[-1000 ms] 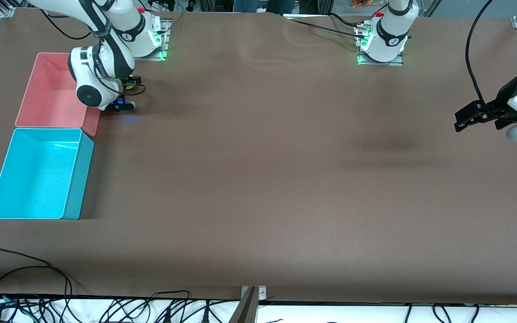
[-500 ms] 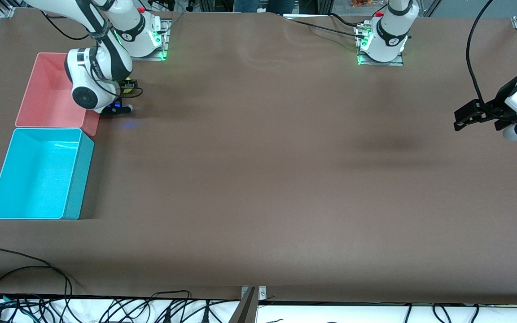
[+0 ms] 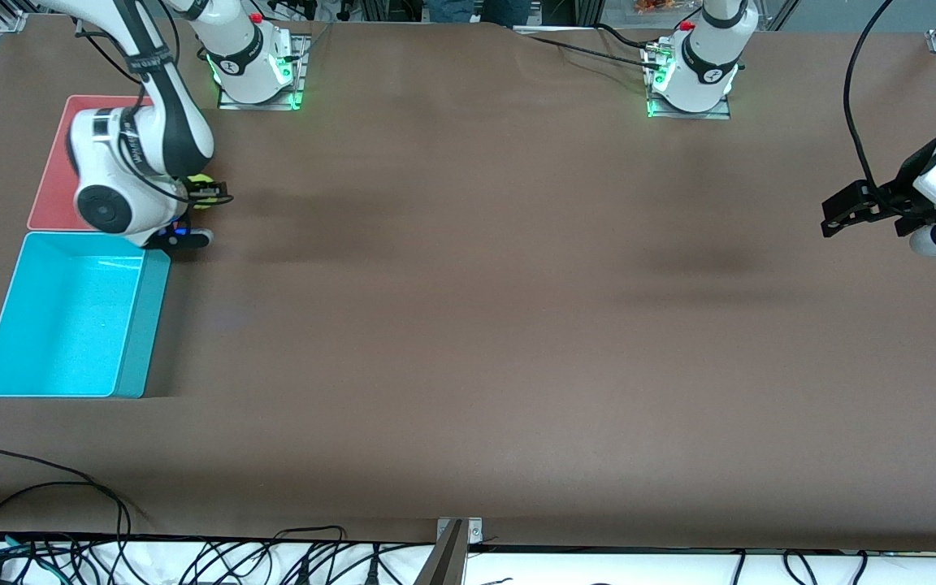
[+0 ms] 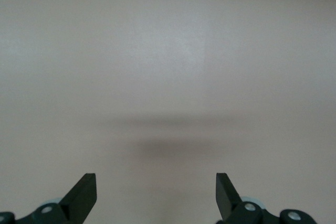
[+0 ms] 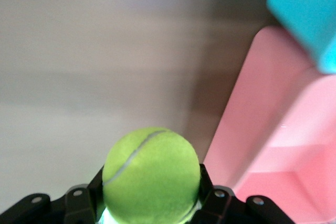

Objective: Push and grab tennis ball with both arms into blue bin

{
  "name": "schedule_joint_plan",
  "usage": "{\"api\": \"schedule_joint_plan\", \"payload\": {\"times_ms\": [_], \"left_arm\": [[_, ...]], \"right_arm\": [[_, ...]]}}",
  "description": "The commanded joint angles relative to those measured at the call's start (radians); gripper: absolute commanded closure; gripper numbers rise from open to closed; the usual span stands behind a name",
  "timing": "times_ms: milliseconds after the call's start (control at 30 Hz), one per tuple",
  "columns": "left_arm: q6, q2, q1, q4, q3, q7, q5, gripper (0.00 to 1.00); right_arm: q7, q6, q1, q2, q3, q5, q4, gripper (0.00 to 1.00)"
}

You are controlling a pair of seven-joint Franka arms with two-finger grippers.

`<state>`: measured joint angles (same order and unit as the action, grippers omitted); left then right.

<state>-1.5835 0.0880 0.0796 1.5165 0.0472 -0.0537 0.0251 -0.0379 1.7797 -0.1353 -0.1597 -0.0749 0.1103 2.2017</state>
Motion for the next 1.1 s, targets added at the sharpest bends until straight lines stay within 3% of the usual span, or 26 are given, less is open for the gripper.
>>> {"api": "schedule_joint_plan", "payload": {"times_ms": [0, 167, 400, 700, 1067], "left_arm": [[0.010, -0.019, 0.005, 0.016, 0.000, 0.020, 0.022, 0.00], [0.010, -0.019, 0.005, 0.018, 0.002, 0.018, 0.022, 0.00], [0.011, -0.019, 0.005, 0.016, 0.002, 0.018, 0.022, 0.00], [0.011, -0.014, 0.006, 0.016, 0.000, 0.018, 0.022, 0.00], [0.011, -0.014, 0.006, 0.016, 0.000, 0.018, 0.022, 0.00]], "right_arm": [[0.015, -0.207, -0.010, -0.072, -0.005, -0.018, -0.262, 0.55], [0.084, -0.255, 0.009, -0.118, -0.020, 0.012, -0.398, 0.55], [0.194, -0.191, 0.045, -0.176, -0.034, 0.146, -0.490, 0.55], [0.389, -0.040, 0.180, -0.262, -0.034, 0.144, -0.505, 0.55], [0.450, 0.072, 0.238, -0.345, -0.032, 0.098, -0.505, 0.54]]}}
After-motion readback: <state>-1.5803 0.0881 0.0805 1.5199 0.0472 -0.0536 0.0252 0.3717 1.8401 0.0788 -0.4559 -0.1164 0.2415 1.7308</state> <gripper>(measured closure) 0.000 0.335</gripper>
